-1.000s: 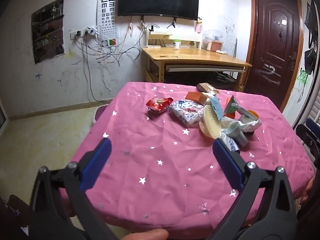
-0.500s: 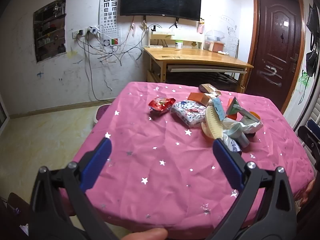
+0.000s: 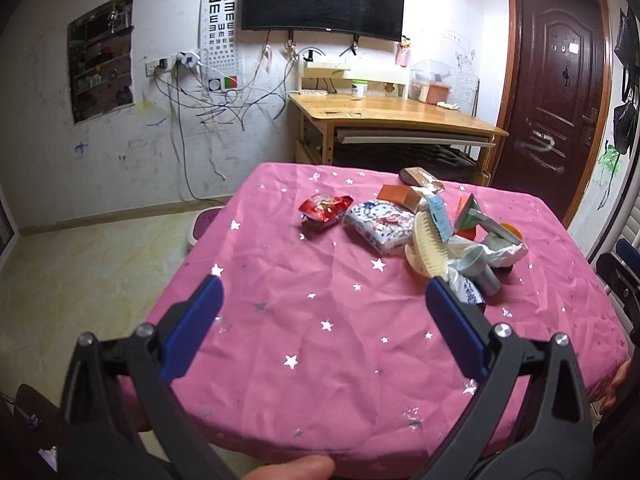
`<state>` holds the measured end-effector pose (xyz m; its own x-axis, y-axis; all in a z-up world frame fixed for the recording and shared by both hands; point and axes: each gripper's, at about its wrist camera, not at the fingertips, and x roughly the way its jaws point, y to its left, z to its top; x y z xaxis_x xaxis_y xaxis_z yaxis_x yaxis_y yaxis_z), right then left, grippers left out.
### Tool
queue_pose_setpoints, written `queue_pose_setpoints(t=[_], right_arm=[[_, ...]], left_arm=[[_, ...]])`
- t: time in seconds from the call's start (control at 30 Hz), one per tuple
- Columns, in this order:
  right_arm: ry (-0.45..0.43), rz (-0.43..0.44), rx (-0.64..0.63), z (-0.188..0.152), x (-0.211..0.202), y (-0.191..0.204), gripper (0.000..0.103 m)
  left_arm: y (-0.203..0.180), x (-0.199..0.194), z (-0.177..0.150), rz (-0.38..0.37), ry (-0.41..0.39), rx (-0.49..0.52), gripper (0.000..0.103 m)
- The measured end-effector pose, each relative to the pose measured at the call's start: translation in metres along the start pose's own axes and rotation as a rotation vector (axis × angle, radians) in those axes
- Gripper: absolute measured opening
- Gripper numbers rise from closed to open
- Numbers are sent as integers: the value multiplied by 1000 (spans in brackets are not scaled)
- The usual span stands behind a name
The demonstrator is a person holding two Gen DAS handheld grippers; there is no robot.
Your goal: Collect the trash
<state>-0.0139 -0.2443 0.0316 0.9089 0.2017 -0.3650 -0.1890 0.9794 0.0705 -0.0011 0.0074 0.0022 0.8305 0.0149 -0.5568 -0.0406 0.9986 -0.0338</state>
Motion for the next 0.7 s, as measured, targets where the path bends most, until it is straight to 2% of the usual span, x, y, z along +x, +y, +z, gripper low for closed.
queue_pose_setpoints(t=[0.7], right_arm=[[3,-3,-2,-1,0,0,95]], left_arm=[[5,0,1,1,-2,-4,97]])
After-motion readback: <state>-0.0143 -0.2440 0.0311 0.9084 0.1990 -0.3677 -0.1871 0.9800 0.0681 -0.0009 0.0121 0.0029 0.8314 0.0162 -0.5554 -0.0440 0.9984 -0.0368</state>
